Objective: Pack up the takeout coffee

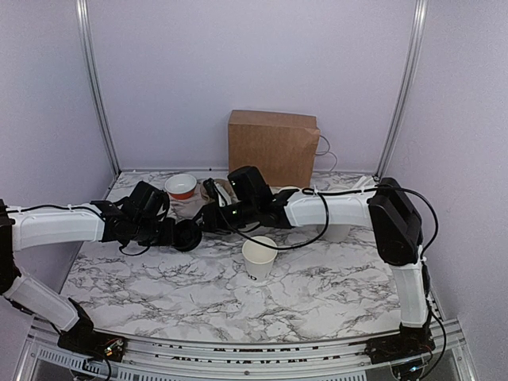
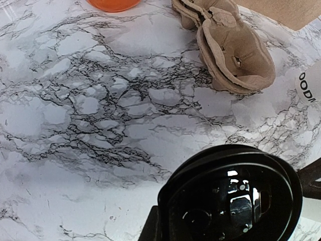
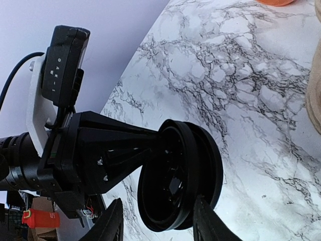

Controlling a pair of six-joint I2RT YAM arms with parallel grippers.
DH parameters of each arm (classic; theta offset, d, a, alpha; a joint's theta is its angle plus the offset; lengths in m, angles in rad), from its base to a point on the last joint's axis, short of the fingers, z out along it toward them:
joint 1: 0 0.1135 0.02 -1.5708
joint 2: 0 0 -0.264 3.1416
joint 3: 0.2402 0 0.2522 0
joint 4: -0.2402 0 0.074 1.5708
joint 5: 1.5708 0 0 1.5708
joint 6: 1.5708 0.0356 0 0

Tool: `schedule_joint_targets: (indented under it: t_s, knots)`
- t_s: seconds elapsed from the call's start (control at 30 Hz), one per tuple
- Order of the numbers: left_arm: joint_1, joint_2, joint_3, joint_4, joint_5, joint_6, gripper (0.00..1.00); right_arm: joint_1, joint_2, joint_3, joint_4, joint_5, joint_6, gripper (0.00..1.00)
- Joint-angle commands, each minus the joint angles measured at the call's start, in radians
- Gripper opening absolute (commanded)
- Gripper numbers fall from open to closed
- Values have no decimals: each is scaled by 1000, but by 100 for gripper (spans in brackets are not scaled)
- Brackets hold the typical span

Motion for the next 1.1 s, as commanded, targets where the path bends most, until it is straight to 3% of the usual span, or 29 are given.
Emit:
schedule_joint_targets:
  t_s: [0.0, 0.27, 0.57, 0.83, 1.07]
  knots:
    - [-4, -2, 8, 14, 14, 9, 0, -8, 31, 50, 13, -12, 9, 44]
    - [-4, 3, 18, 15, 18, 12, 0, -16, 44, 60, 17, -19, 23, 41]
    - [-3, 9, 18, 14, 17, 14, 2, -19, 66, 74, 28, -36, 43, 26]
    - [-4, 8, 17, 12, 2, 17, 18, -20, 73, 95, 28, -44, 48, 4]
    - [-4, -4, 20, -1, -14, 13, 33, -21, 74, 107, 26, -37, 43, 0]
